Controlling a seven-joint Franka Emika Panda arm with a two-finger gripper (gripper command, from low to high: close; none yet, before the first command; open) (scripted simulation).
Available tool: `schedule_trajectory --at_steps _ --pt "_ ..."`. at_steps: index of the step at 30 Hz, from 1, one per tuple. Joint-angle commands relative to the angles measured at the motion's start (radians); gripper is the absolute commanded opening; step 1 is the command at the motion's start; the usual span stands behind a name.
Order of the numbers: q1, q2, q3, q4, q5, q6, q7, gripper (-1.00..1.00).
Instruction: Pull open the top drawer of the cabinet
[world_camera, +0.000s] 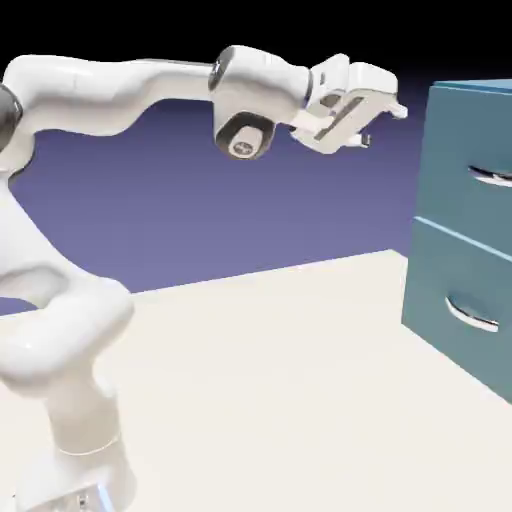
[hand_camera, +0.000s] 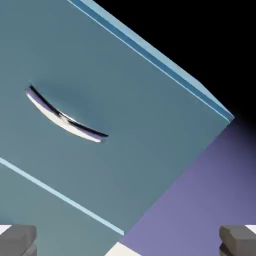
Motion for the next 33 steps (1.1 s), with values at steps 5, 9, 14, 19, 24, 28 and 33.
schedule_trajectory --at_steps 5,9,14,19,24,28,33 --pt "-0.132 -0.017 0.114 0.084 0.172 -0.013 -0.218 0.0" --pt "-0.238 -0.031 0.205 0.15 0.31 -0.024 -0.391 0.0" --pt "-0.37 -0.048 0.319 0.234 0.483 -0.037 -0.609 0.0" --pt "-0.503 -0.066 0.433 0.317 0.655 -0.05 -0.826 0.0" --pt "-0.635 -0.083 0.547 0.401 0.828 -0.064 -1.044 0.0" --pt "-0.741 -0.097 0.638 0.468 0.966 -0.074 -1.218 0.0" --pt "-0.873 -0.114 0.752 0.551 1.138 -0.087 -1.435 0.0"
